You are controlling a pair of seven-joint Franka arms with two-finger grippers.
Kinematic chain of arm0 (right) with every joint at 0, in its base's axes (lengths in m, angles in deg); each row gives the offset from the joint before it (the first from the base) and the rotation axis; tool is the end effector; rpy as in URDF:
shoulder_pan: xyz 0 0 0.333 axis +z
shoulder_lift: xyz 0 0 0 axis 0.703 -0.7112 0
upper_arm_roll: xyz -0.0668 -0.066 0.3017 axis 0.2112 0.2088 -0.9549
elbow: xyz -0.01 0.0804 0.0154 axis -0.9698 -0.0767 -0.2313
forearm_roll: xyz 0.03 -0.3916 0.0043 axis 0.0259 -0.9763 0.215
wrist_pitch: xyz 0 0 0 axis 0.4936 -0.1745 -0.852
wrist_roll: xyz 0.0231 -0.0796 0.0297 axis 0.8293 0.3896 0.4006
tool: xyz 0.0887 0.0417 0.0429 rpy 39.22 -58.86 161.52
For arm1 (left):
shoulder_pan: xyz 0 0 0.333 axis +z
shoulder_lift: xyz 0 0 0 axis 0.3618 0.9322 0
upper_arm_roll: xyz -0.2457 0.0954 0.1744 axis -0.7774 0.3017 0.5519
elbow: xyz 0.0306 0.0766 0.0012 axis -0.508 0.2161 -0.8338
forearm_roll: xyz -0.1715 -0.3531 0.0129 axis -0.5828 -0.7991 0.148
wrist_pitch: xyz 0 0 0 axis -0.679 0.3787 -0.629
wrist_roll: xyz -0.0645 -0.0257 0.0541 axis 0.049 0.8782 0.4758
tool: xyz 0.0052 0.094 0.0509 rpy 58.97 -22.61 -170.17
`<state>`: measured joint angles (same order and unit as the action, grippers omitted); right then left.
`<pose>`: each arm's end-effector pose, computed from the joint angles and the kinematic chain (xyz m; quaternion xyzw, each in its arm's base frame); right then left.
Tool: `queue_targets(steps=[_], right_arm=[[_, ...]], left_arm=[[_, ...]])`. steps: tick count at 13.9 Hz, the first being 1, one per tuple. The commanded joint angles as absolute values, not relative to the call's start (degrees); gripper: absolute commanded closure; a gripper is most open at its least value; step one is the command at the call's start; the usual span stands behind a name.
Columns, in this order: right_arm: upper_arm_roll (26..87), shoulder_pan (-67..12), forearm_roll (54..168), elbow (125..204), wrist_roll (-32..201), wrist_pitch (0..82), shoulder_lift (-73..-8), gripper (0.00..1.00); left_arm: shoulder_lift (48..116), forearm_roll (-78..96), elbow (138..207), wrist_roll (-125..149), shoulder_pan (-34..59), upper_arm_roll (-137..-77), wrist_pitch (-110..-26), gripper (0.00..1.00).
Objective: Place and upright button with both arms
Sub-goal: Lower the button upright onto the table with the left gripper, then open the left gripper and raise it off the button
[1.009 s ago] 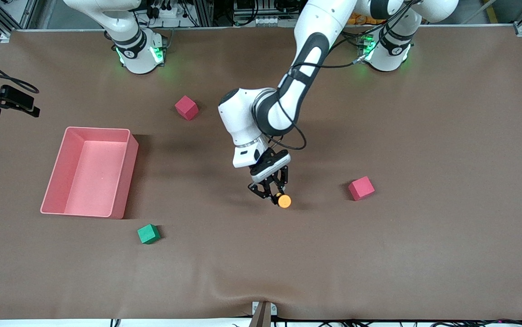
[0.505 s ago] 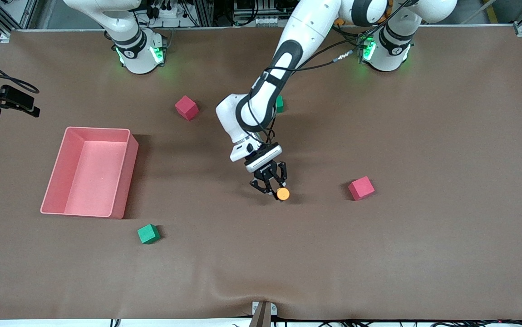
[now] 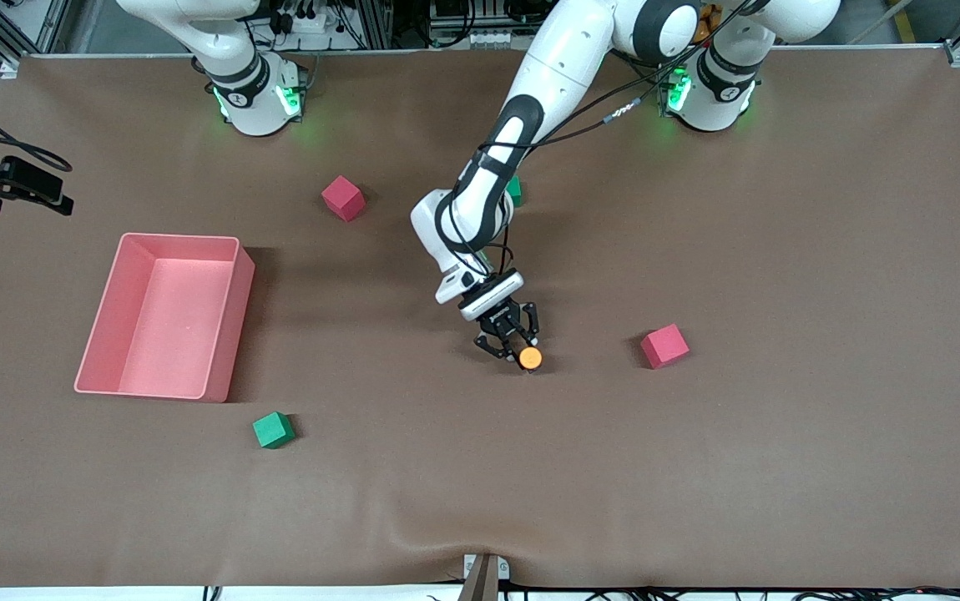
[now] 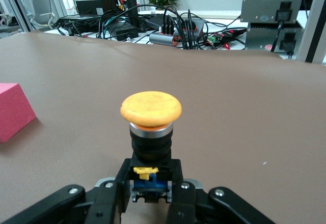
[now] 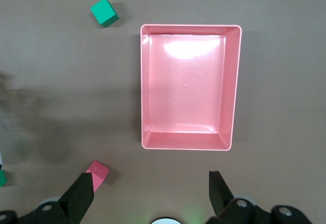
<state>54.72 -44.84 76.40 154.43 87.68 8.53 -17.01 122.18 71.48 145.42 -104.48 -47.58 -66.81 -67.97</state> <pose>0.5388 -0.0313 0.6308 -0.9987 0.0168 0.0451 0.0193 0.4785 -0.5385 0.0932 -0.8074 -0.2218 -0.5132 0.1883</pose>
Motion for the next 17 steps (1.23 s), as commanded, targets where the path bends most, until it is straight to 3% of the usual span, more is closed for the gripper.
queue_targets(steps=[1, 2, 3, 4, 10, 17], right_arm=[[54.2, -45.6, 77.2, 155.0, 88.4, 8.3, -16.1, 0.00], [54.2, -45.6, 77.2, 155.0, 88.4, 8.3, -16.1, 0.00], [54.2, -45.6, 77.2, 155.0, 88.4, 8.3, -16.1, 0.00], [54.2, -45.6, 77.3, 155.1, 88.4, 8.2, -16.1, 0.00], [54.2, -45.5, 77.2, 154.9, 88.4, 6.8, -16.1, 0.00], [54.1, -45.4, 77.2, 154.9, 88.4, 4.9, -16.2, 0.00]], left_arm=[[124.2, 73.8, 144.9, -107.0, -48.1, -66.1, -67.0, 1.00], [124.4, 73.7, 144.8, -107.1, -48.1, -66.7, -67.0, 0.98], [124.4, 73.7, 144.8, -106.8, -48.1, -67.1, -67.0, 0.72], [124.0, 73.4, 144.8, -106.4, -48.1, -67.4, -67.0, 0.01], [119.3, 61.3, 144.1, -101.3, -48.1, -71.0, -63.9, 0.00], [101.4, 46.0, 143.9, -87.3, -47.7, -71.9, -60.8, 0.00]])
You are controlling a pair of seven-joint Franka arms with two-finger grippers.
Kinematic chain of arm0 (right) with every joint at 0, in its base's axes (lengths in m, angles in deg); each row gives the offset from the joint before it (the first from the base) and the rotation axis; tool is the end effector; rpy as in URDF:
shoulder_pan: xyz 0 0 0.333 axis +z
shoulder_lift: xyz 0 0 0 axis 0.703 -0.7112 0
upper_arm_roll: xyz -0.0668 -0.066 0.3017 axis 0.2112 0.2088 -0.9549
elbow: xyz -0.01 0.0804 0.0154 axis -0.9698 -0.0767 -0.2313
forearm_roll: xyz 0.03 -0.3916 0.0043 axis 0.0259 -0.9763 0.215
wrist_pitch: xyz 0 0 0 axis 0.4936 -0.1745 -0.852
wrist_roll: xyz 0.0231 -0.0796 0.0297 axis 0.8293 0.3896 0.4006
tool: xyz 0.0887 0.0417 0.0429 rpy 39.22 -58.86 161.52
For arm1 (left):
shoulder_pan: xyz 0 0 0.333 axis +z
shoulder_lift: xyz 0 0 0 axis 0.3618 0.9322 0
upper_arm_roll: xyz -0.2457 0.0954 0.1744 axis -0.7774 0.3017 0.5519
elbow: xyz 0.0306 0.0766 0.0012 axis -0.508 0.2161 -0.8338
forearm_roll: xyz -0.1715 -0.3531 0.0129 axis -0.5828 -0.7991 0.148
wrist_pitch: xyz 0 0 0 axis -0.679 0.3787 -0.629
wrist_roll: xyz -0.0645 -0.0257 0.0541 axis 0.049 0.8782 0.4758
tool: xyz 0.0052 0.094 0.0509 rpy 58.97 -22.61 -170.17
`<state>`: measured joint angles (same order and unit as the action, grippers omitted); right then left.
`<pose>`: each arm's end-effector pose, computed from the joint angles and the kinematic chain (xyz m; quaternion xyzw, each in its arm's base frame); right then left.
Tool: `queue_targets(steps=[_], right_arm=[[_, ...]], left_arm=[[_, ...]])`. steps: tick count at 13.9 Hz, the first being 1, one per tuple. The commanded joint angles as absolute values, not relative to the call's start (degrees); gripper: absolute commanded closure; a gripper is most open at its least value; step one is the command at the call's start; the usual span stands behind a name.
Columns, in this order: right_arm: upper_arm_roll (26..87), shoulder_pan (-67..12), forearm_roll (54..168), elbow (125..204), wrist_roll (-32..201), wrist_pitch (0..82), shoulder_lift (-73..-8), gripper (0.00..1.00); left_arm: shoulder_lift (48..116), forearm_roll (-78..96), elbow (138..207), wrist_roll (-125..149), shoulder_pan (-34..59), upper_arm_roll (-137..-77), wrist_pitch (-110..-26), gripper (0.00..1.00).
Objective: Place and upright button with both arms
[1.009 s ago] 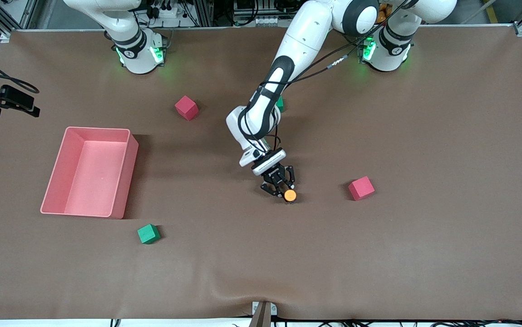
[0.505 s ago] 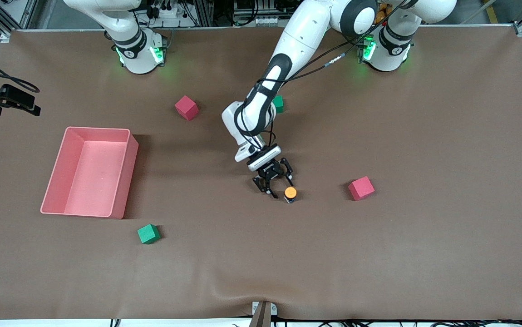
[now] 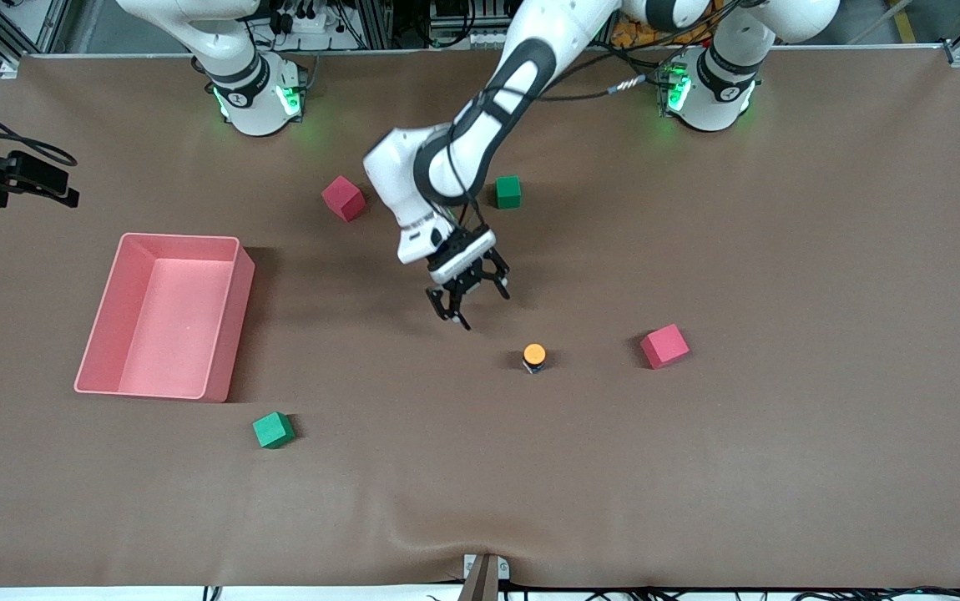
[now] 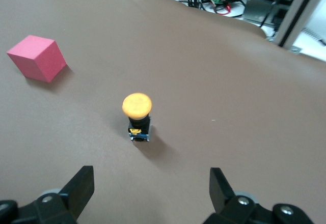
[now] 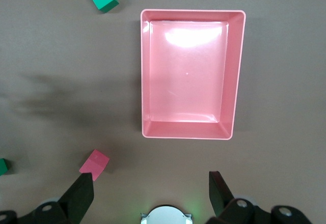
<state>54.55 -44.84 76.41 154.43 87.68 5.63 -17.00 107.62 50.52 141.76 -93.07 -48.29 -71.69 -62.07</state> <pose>0.5329 -0.0292 0.6271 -0.9972 0.0149 0.0703 0.0204 0.4384 -0.6095 0.2644 -0.8730 -0.3143 -0.3561 0.1107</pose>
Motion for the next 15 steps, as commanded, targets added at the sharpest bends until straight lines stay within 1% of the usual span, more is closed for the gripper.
queue_targets(steps=[1, 5, 7, 9, 11, 14, 15], right_arm=[[54.1, -45.3, 77.2, 154.9, 88.4, 4.8, -16.2, 0.00], [54.2, -45.9, 77.1, 154.8, 88.4, 4.6, -16.1, 0.00], [54.2, -46.9, 77.2, 154.5, 88.3, 4.7, -16.1, 0.00], [54.2, -47.3, 77.3, 154.1, 88.0, 5.2, -16.4, 0.00], [54.2, -47.5, 78.3, 154.1, 87.9, 6.1, -16.8, 0.00], [54.3, -48.2, 79.7, 154.1, 88.2, 6.2, -16.8, 0.00], [54.3, -48.2, 79.7, 154.1, 88.3, 6.2, -16.8, 0.00]], left_arm=[[98.5, 43.2, 143.9, -81.2, -46.4, -71.4, -60.6, 0.00], [90.5, 34.6, 143.9, -66.2, -36.7, -71.1, -60.6, 0.00], [84.9, 28.2, 144.0, -55.2, -30.1, -71.4, -60.5, 0.00], [80.8, 20.0, 144.0, -44.0, -23.4, -71.3, -59.6, 0.00], [78.0, 17.2, 144.1, -33.8, -17.7, -71.2, -56.1, 0.00], [75.1, 17.1, 144.0, -17.1, -11.9, -71.2, -45.5, 0.00], [74.0, 16.9, 144.0, -13.7, -9.7, -71.5, -44.2, 0.00]])
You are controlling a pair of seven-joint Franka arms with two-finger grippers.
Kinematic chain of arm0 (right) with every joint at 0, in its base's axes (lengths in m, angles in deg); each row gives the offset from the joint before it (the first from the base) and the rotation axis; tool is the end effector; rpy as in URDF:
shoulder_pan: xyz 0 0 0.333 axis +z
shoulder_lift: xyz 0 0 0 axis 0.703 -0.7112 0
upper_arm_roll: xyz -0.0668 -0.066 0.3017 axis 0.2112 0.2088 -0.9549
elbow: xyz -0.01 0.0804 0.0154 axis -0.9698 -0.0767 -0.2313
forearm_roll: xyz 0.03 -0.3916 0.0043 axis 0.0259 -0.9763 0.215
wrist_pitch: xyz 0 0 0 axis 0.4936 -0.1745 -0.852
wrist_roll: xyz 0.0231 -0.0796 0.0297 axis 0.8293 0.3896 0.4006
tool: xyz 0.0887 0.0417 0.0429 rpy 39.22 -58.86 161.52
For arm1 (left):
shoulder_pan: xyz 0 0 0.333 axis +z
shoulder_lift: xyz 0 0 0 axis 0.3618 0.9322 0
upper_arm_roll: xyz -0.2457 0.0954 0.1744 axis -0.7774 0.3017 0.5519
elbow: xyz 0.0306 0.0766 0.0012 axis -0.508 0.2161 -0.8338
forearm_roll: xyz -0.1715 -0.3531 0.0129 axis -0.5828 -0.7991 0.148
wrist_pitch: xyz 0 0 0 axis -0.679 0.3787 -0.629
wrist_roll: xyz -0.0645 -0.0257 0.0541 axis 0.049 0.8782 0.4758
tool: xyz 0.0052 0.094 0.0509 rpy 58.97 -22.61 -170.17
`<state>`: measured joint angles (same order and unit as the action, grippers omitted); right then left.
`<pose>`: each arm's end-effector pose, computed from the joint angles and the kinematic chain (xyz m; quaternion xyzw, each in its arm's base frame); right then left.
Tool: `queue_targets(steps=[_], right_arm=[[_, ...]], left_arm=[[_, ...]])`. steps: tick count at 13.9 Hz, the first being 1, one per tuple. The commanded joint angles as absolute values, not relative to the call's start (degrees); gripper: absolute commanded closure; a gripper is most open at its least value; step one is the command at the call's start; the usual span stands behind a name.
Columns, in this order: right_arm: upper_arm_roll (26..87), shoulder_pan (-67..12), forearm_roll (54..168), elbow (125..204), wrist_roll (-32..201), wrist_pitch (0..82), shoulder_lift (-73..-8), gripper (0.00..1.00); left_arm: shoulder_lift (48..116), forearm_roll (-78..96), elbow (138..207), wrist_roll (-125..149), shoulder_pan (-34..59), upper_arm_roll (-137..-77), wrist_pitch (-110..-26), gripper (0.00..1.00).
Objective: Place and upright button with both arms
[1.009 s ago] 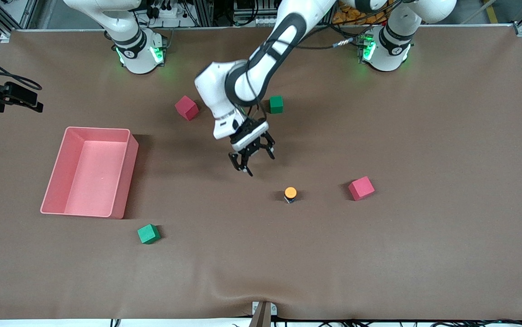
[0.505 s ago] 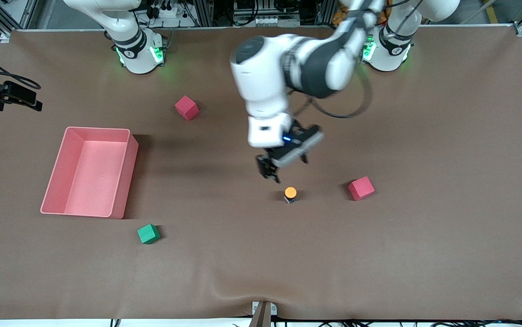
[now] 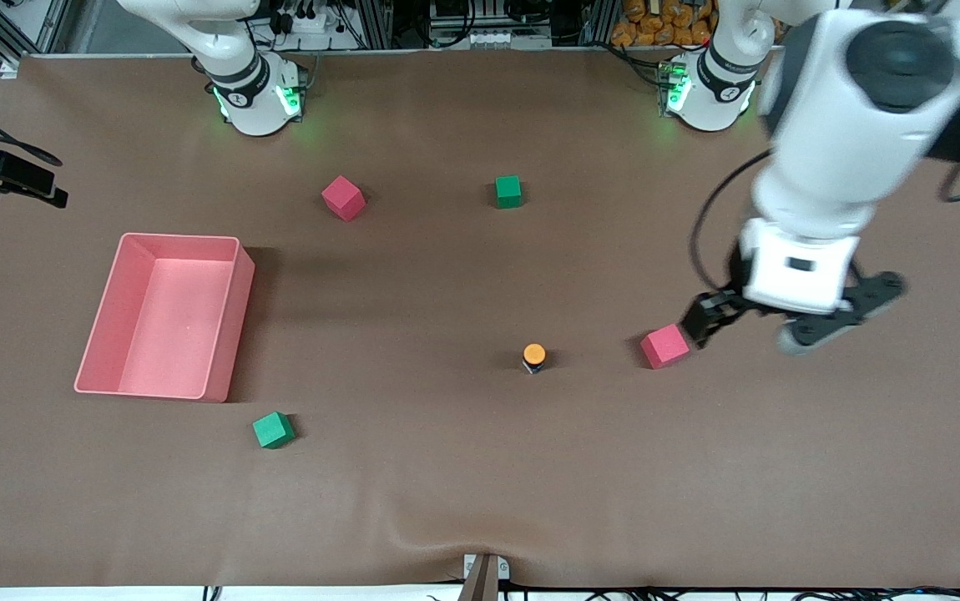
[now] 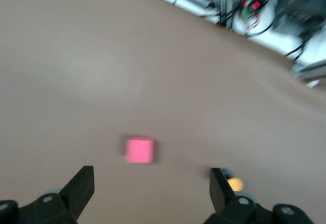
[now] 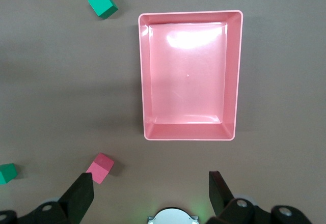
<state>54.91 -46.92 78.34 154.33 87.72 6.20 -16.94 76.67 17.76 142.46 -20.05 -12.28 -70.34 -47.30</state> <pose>0.5325 -0.0480 0.6294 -0.9967 0.0348 0.0624 0.0382 0.6311 -0.2108 0.5987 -0.9780 -0.1916 -0.0808 0.0183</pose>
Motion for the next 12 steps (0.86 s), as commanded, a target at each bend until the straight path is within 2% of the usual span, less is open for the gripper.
queue_targets(steps=[1, 5, 8, 12], right_arm=[[54.3, -48.2, 79.7, 154.1, 88.3, 6.2, -16.8, 0.00], [54.3, -49.5, 79.7, 154.2, 88.3, 8.9, -17.4, 0.00], [54.3, -50.8, 79.8, 154.2, 88.2, 9.4, -18.2, 0.00], [54.3, -51.0, 79.8, 154.2, 88.1, 9.5, -18.2, 0.00]], left_arm=[[72.6, 16.2, 144.2, -12.2, -8.3, -71.2, -43.9, 0.00], [69.7, 14.5, 144.2, -8.4, -6.6, -69.5, -39.8, 0.00], [65.7, 14.5, 144.7, 4.3, -1.1, -70.0, -35.3, 0.00], [62.0, 14.6, 148.1, 7.1, 8.3, -78.2, -33.8, 0.00]])
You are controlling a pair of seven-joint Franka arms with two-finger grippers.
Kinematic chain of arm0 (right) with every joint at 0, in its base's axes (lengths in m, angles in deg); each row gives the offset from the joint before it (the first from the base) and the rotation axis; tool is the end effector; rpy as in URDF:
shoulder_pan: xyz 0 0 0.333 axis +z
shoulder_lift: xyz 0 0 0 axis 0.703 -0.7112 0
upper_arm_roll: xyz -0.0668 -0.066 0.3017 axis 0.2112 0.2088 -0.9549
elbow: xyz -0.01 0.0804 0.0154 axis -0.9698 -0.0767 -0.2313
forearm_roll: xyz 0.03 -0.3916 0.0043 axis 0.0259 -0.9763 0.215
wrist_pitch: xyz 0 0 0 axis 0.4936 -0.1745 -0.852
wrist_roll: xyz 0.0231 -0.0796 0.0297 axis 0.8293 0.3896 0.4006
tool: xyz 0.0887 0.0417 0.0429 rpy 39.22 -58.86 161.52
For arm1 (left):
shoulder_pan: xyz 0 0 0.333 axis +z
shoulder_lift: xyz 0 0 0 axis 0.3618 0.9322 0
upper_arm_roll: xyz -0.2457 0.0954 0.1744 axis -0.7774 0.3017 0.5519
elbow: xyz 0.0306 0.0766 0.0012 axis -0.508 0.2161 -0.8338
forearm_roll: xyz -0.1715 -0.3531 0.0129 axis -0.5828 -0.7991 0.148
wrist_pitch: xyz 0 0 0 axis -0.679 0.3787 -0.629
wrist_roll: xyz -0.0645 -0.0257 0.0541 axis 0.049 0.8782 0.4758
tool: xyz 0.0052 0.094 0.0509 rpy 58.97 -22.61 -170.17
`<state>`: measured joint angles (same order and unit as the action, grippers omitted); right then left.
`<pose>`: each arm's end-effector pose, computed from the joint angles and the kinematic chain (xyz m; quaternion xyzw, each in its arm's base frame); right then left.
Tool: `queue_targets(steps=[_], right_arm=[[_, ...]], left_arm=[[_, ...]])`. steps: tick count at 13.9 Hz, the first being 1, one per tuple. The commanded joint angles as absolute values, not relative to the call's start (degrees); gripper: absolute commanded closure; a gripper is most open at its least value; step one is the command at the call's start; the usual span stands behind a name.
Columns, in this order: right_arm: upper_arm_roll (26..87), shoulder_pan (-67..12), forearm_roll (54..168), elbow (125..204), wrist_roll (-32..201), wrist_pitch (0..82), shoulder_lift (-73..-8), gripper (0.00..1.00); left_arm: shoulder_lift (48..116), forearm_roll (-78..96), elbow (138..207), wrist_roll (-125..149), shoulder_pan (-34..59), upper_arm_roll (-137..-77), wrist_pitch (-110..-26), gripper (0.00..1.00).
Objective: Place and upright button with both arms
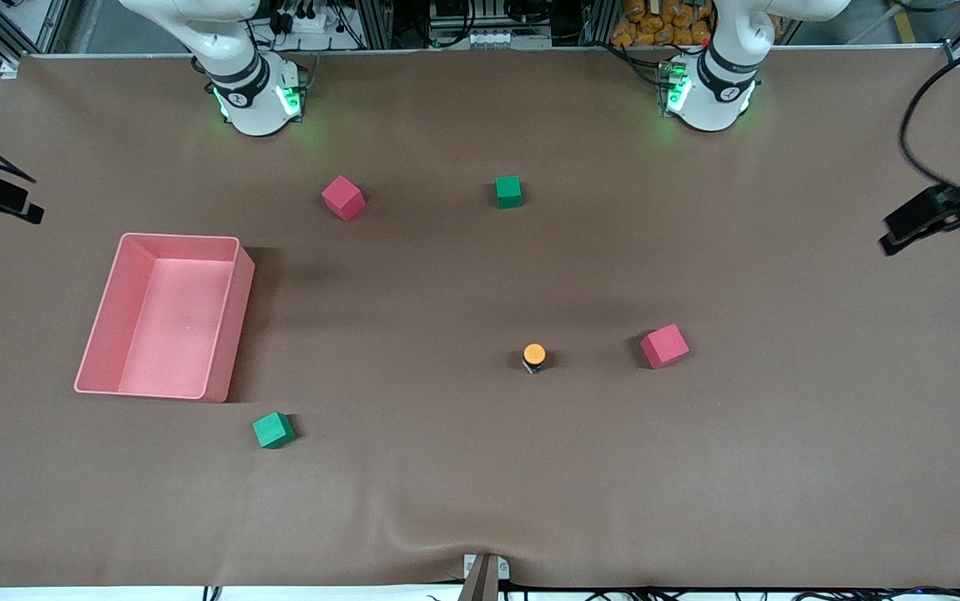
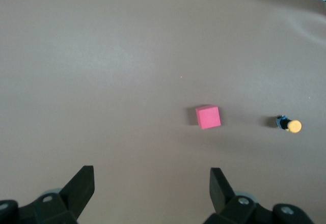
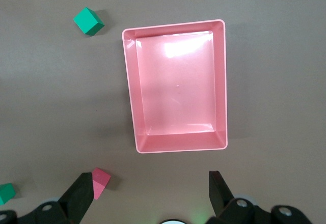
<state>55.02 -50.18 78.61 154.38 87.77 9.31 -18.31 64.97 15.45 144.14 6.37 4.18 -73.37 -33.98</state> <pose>0.5420 -0.0806 0.6202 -0.9959 0.0658 0.0464 0.0402 0.5820 -0.0349 0.6839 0.9958 0.0873 0.0284 0.0054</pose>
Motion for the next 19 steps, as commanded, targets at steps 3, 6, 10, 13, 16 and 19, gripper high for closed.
queue_targets(steps=[3, 6, 10, 13, 16, 19], right_arm=[[54.2, -50.8, 79.8, 154.2, 88.1, 9.5, -18.2, 0.00], [54.2, -50.6, 79.8, 154.2, 88.2, 9.3, -18.2, 0.00], [54.1, -50.6, 79.8, 154.2, 88.4, 8.8, -18.0, 0.00], [53.9, -50.5, 80.1, 154.0, 88.4, 8.9, -18.0, 0.00], [53.8, -49.9, 80.1, 154.0, 88.4, 8.9, -17.9, 0.00], [53.8, -49.9, 80.2, 154.0, 88.4, 9.2, -17.8, 0.00]], left_arm=[[56.6, 15.2, 154.5, 8.8, 13.8, -82.8, -34.1, 0.00], [51.6, 15.4, 160.1, 12.9, 14.7, -82.3, -35.7, 0.00], [50.0, 15.9, 160.0, 13.1, 14.7, -82.0, -33.5, 0.00], [49.6, 17.4, 160.0, 13.0, 15.2, -82.6, -33.1, 0.00], [49.7, 17.5, 159.9, 13.1, 14.7, -82.3, -33.2, 0.00], [50.0, 17.5, 159.7, 14.5, 14.6, -82.5, -33.2, 0.00]])
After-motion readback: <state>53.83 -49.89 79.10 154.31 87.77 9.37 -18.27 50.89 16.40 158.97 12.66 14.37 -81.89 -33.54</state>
